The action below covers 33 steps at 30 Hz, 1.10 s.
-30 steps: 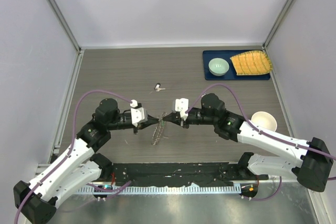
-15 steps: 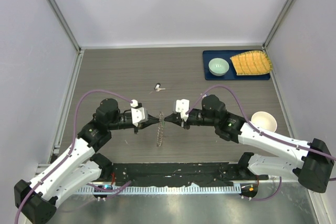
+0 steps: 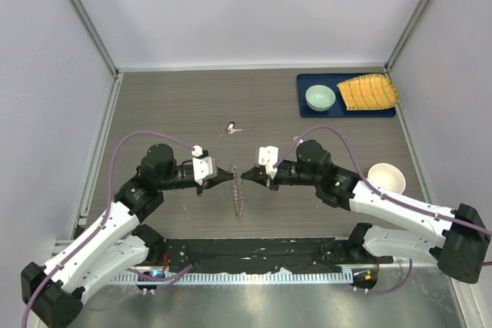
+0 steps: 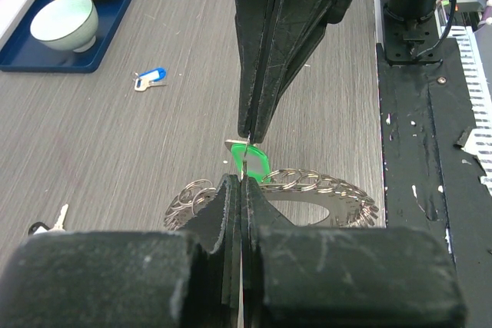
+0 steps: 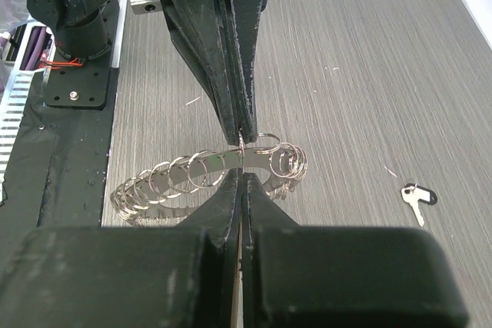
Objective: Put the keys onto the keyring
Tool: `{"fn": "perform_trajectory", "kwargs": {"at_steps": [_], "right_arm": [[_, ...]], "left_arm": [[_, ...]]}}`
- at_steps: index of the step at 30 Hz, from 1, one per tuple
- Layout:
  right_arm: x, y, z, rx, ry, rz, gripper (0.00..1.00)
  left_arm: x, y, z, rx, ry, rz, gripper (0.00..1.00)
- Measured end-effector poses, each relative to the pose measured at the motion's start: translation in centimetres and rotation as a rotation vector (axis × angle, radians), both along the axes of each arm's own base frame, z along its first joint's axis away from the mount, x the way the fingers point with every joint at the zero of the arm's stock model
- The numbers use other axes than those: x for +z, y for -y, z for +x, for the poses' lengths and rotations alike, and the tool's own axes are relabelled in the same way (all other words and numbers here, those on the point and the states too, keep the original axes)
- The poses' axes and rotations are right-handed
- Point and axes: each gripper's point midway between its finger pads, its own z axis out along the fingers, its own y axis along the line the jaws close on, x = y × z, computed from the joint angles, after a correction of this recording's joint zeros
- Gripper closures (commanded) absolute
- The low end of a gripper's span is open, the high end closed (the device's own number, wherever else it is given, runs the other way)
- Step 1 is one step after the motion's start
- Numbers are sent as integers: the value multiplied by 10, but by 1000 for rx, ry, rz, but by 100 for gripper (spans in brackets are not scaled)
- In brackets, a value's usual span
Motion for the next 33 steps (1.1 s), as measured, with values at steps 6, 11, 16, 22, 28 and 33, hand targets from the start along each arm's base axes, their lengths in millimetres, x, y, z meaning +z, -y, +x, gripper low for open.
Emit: {"fn": "perform_trajectory", "kwargs": {"at_steps": [6,11,16,22,28,33], "right_arm": [[1,-1,-2,12,-4,4,99],[2,-1,-2,13,-2,9,99],[1,-1,-2,12,-2,11,99],[-1,-1,-2,12,-5,7,99],[-2,-1,-2,12,-6,5,99],[-2,-1,-2,8,-5,5,99]], "left_arm": [[0,0,1,0,0,0,100],[0,1,1,-1,-1,0,100],[-2,1,1,-3,-7,3,100],[-2,1,0,-4,-9,2,100],[-1,1,0,-5,-8,0,100],[-1,2,0,-6,-8,-1,100]]}}
